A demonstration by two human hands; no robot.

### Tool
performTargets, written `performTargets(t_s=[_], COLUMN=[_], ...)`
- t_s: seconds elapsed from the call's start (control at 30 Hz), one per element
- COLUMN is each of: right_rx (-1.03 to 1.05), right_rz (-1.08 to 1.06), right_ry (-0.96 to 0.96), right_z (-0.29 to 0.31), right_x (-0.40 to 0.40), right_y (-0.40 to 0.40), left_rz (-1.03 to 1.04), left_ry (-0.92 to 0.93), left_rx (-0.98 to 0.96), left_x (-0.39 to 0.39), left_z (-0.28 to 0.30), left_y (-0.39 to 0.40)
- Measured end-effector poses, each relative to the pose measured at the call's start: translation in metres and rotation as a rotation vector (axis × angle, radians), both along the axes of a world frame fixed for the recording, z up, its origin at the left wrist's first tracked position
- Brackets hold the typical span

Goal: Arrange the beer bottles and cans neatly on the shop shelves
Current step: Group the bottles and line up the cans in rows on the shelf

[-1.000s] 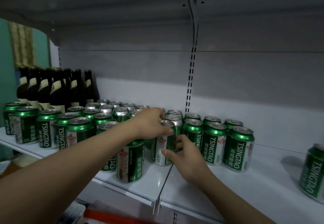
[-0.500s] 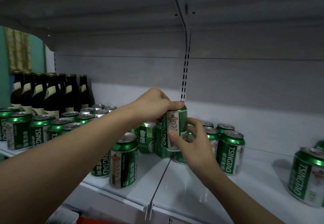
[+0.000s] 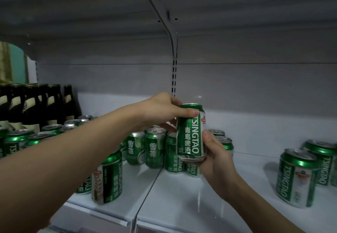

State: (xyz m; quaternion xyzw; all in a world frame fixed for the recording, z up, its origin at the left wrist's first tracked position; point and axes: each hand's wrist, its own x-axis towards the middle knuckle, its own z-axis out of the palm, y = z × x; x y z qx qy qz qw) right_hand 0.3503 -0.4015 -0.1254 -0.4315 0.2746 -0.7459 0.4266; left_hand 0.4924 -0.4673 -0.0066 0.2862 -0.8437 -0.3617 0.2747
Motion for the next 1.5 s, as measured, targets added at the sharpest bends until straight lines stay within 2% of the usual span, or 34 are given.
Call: performTargets(t_s=[0.13,0.27,0.33,0.47,0.63,0.73,1.27,1.43,1.5], right_rx=[-0.048,-0.023,-0.042,-0.096,0.068,0.181,0.695,0.721,0.693], right_rz=[-0.171,-0.554,-0.724,-0.867,-1.045,-1.062,-0.757,-0.722,-0.681], right_ry=[0.194,0.550,0.578,0.485,0.578,0.614,0.749,0.748,0.714], right_z=[0.009,0.032,0.039,0.028,-0.002,-0.011,-0.031,-0.029,-0.025], right_x=[-0.023,-0.049,-0.065,-0.098,-0.133,-0.145,-0.149,-0.147,-0.145], right_y=[0.005,0.011,0.010,0.004,-0.009,-0.009,-0.010,-0.007,-0.005], left_rz=[-0.041,-0.013,-0.029,-0.042,-0.054,-0.055,0.076,0.093,0.090], left_ry=[0.094,0.213,0.238,0.217,0.105,0.041,-0.477,-0.503,-0.437], left_rx=[-0.022,-0.032,-0.036,-0.055,-0.063,-0.052,-0.342,-0.384,-0.417], left_x=[-0.022,-0.060,-0.082,-0.130,-0.178,-0.196,-0.222,-0.222,-0.220], left_z=[0.009,0.021,0.026,0.024,0.001,-0.011,-0.057,-0.061,-0.057], left_y=[0.006,0.008,0.011,0.012,0.000,-0.009,-0.031,-0.028,-0.021])
